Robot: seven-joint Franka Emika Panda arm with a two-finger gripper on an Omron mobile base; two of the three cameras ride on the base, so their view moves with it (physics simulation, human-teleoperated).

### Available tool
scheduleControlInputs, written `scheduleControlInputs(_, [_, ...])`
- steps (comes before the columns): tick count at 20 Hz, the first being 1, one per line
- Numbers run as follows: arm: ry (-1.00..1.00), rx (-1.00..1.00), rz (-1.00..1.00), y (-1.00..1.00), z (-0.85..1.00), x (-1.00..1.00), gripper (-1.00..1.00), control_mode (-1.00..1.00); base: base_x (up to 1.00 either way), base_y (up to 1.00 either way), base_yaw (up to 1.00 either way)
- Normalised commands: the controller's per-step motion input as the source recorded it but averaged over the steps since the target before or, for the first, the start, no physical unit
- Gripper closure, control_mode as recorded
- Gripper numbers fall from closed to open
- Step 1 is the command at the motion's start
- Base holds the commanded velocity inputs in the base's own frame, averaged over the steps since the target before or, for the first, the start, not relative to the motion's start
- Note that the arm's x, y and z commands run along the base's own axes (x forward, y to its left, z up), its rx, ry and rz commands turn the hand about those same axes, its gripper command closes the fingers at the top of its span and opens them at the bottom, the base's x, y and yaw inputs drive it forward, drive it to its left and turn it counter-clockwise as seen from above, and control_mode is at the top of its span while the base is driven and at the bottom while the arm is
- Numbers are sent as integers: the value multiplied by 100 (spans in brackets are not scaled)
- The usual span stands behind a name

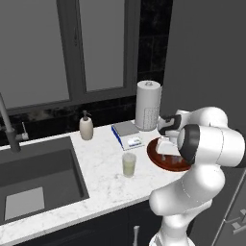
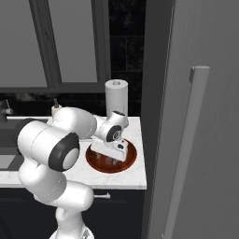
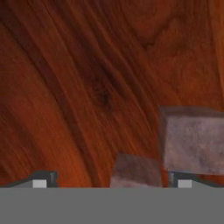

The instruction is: Grab a lemon wedge from the fridge and one ice cube from the ice bowl, and put them in the glass of lemonade.

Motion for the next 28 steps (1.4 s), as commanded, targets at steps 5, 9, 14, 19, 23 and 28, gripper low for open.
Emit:
scheduleControlInputs(5, [0, 2, 0, 13, 0, 0, -100, -100, 0, 0, 0])
scheduleControlInputs(9, [0, 0, 3, 15, 0, 0, -100, -100, 0, 0, 0])
scheduleControlInputs(14, [0, 0, 4, 14, 0, 0, -100, -100, 0, 0, 0])
scheduleControlInputs(19, [0, 0, 6, 10, 0, -5, -100, -100, 0, 0, 0])
scheduleControlInputs(23, [0, 0, 4, -10, 0, 0, -100, -100, 0, 0, 0])
scheduleControlInputs(28, [0, 0, 0, -17, 0, 0, -100, -100, 0, 0, 0])
